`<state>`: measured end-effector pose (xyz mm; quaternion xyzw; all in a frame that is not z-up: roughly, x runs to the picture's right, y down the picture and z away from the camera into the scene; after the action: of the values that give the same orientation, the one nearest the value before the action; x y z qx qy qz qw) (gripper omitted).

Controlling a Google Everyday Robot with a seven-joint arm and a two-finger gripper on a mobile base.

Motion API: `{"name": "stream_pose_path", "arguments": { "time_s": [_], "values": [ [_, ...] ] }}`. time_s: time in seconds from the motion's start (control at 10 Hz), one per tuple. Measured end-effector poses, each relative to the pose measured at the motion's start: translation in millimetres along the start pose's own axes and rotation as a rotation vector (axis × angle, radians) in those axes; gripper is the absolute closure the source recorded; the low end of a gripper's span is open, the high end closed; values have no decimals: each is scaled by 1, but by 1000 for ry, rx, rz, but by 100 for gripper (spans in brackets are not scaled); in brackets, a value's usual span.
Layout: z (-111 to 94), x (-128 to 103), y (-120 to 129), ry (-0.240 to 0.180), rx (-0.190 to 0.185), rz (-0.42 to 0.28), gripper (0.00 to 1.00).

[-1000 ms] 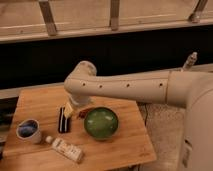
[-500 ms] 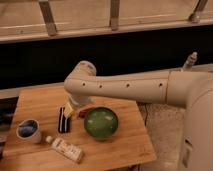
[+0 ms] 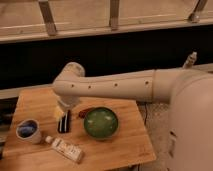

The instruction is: Stand the bottle upright

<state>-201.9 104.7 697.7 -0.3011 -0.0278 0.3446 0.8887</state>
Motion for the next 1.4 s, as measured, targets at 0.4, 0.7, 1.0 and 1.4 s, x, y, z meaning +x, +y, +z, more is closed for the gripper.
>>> {"name": "stream_pose_path", "arguments": {
  "time_s": [0.4, 0.7, 1.0, 1.4],
  "values": [
    [6, -20, 79, 4, -84, -410, 20],
    [8, -20, 91, 13, -93, -482, 20],
    [28, -18, 103, 23, -137, -464, 20],
    [59, -6, 120, -15, -222, -404, 20]
  ]
}}
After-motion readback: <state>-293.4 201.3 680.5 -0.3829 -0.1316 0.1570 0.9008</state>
